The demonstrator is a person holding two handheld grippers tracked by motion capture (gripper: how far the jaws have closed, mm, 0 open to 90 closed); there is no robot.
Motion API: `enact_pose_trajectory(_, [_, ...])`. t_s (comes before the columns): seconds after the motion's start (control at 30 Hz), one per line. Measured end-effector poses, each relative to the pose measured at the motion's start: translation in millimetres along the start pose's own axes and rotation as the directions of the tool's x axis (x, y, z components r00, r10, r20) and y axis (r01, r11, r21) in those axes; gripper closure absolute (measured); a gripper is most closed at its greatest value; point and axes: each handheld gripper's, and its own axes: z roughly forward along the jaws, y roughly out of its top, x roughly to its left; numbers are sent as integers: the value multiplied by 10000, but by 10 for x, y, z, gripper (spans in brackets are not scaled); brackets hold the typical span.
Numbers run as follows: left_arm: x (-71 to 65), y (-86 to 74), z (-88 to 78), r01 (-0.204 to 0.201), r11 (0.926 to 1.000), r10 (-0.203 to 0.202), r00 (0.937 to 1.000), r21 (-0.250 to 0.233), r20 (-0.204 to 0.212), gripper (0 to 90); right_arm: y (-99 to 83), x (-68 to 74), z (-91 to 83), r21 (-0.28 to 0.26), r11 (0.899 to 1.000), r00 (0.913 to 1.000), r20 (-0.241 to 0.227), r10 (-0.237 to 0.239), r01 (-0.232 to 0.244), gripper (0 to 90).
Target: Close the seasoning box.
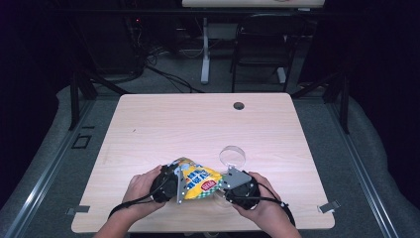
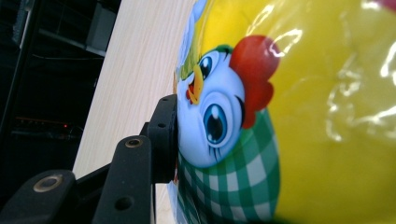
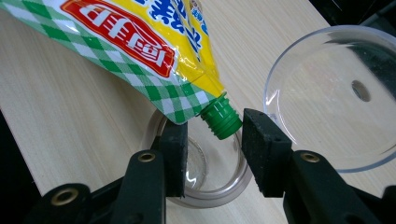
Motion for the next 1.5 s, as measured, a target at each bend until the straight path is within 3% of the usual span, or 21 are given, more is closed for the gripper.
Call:
enact_pose_trajectory(0.2, [-1,9,-3,-58,10000,58,10000,14,-13,581,23,10,35,62,9999,9999,-97,-100,101,585])
enact_pose_trajectory(0.53, [2,13,-1,-92,9999,93,9999,88,-68,581,23,-13,56,133,9998,9999,-79,116,-115,650])
enact_pose_trajectory(1.0, [-11,27,6,-565,9976,572,9982,410,-166,582,-35,5,120,247,9992,9993,-194,304,-299,661])
enact_pose_trajectory(1.07, [-5,28,5,-581,9974,589,9981,432,-164,582,-40,9,132,78,9991,9989,-204,411,-409,653])
enact_pose_trajectory(1.23, [2,39,-5,-510,9981,514,9986,359,-85,582,-16,0,126,84,9997,9995,-209,239,-238,598])
enact_pose_trajectory(1.5, [5,55,2,-610,9973,614,9981,403,-95,582,7,16,143,70,9999,9997,-211,93,-92,610])
